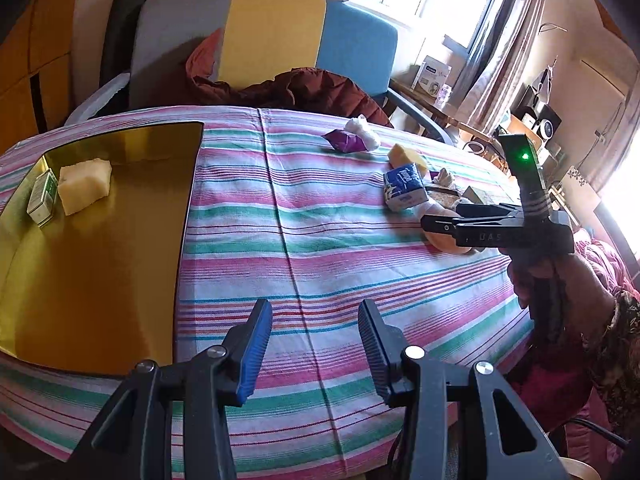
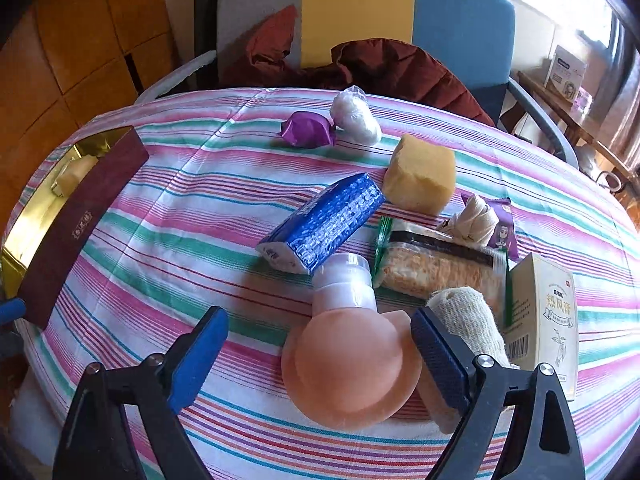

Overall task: Organize objects
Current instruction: 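Move the right tool toward the peach round object while the left tool approaches the blue Tempo pack, then grasp the peach round object with the right tool while the left tool grasps the Tempo pack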

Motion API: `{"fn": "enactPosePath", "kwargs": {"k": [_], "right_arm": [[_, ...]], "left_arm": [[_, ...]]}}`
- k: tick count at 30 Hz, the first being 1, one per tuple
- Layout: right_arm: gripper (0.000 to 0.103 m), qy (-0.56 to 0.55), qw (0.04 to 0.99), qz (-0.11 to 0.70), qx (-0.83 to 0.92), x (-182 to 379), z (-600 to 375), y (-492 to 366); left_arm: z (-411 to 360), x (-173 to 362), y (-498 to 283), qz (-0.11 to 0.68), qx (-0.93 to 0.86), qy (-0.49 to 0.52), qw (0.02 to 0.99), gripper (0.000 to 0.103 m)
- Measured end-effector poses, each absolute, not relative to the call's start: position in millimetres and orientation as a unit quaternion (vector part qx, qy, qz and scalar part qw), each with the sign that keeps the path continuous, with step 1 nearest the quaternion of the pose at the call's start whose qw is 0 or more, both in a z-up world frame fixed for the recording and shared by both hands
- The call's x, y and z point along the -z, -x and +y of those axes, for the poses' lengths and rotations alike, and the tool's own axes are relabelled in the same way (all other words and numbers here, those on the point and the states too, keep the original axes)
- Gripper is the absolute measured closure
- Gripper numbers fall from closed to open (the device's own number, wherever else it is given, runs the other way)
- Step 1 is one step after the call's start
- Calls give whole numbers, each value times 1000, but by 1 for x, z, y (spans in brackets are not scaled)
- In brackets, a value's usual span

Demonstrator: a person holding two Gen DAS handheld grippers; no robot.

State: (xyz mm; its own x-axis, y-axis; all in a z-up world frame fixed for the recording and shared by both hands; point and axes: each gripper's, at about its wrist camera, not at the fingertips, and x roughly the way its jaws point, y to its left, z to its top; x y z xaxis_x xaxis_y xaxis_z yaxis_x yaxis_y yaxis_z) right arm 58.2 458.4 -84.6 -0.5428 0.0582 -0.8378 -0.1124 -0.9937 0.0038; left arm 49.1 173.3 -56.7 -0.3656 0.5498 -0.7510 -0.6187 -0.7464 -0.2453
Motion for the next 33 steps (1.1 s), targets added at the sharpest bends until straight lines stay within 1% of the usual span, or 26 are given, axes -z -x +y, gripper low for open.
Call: {"fn": "enactPosePath", "kwargs": {"k": [3,6,9,10,11,14,16,18,21,24,25,26,28,29,33], "right_arm": [[9,483,51,-6,-874,89,452,-57],[10,488,51,-11,-871,90,454,-56],[19,492,55,0,-869,87,459,-57],[24,493,52,7,-868,86,460,-59],[24,496,44,21,-867,86,462,-60],[24,501,39,51,-863,86,470,-63],[24,501,30,92,-860,86,482,-63],[23,503,33,113,-856,88,489,-62],[23,513,44,95,-852,92,486,-60],[24,526,48,44,-848,97,474,-57],[28,529,54,31,-846,98,472,-57],[35,531,62,25,-845,99,473,-58],[38,532,54,49,-844,98,479,-59],[42,532,47,67,-843,97,482,-60],[44,535,34,107,-837,98,491,-65]], "left_arm": [[180,60,-48,46,-824,443,351,58],[187,62,-45,49,-821,448,350,58],[197,62,-42,53,-818,453,351,58],[199,62,-40,54,-818,454,350,58],[202,61,-39,54,-817,454,350,58],[208,59,-36,50,-817,454,351,58],[211,60,-35,48,-816,456,352,58],[215,60,-34,46,-815,458,352,58],[223,62,-33,51,-812,460,355,58],[232,61,-34,59,-810,459,360,58],[234,61,-33,60,-809,459,362,58],[237,60,-33,60,-808,458,365,58],[243,59,-32,62,-809,456,366,58],[246,58,-30,63,-809,456,366,58],[260,60,-21,67,-809,457,364,58]]}}
